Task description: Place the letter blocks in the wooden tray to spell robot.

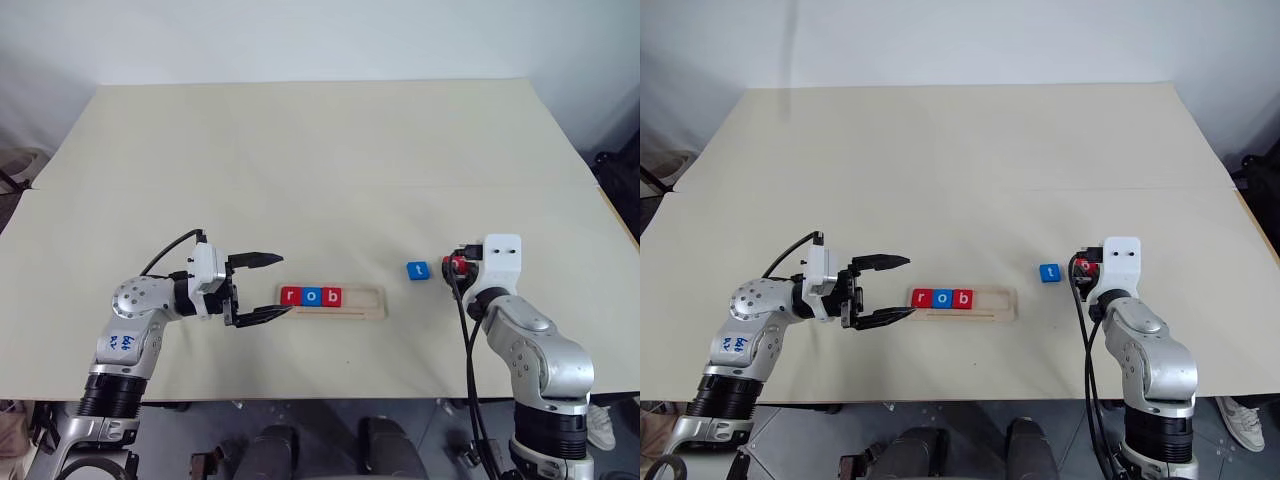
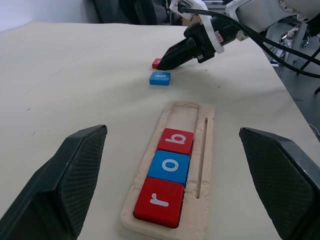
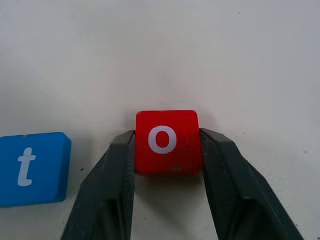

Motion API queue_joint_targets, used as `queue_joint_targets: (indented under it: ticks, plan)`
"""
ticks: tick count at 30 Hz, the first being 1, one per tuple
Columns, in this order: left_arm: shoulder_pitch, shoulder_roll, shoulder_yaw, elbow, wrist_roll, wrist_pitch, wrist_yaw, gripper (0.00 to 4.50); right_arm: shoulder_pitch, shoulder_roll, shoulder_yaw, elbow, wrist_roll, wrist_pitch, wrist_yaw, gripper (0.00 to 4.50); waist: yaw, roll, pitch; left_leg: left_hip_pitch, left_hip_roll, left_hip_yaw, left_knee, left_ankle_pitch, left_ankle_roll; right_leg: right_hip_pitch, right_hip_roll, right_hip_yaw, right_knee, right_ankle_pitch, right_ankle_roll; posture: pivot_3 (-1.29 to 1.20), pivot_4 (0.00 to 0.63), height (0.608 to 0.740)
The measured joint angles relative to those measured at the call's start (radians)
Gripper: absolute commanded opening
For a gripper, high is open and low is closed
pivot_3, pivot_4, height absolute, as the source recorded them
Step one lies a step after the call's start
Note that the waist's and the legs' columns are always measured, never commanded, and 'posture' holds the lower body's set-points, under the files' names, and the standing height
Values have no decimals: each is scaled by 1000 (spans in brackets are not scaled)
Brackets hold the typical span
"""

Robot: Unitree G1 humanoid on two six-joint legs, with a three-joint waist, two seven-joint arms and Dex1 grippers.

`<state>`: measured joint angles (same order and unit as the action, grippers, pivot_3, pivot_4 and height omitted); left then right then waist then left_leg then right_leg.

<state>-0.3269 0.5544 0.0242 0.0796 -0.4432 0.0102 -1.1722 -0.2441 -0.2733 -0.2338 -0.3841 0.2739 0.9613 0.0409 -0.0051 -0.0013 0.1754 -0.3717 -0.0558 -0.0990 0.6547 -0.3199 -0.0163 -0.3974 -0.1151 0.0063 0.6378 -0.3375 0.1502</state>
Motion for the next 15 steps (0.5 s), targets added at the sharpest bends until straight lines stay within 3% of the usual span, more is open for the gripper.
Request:
queue_joint_targets:
  ticks: [4,10,15]
  plan:
    - [4,0,0,-3,0,0,5,4500,0,0,0,0,0,1,11,1518,0,0,0,0,0,0,0,0,0,0,0,0,0,0,0,0,150,740]
    - [4,0,0,-12,0,0,12,4500,5,-37,-10,-12,7,29,43,1515,1,0,0,0,0,0,-1,0,0,0,0,0,0,0,0,0,150,740]
    - [20,0,-1,-24,-1,3,12,4500,146,-73,-33,-219,65,164,80,1515,3,0,0,0,0,0,-3,0,0,0,0,0,-1,0,0,0,150,740]
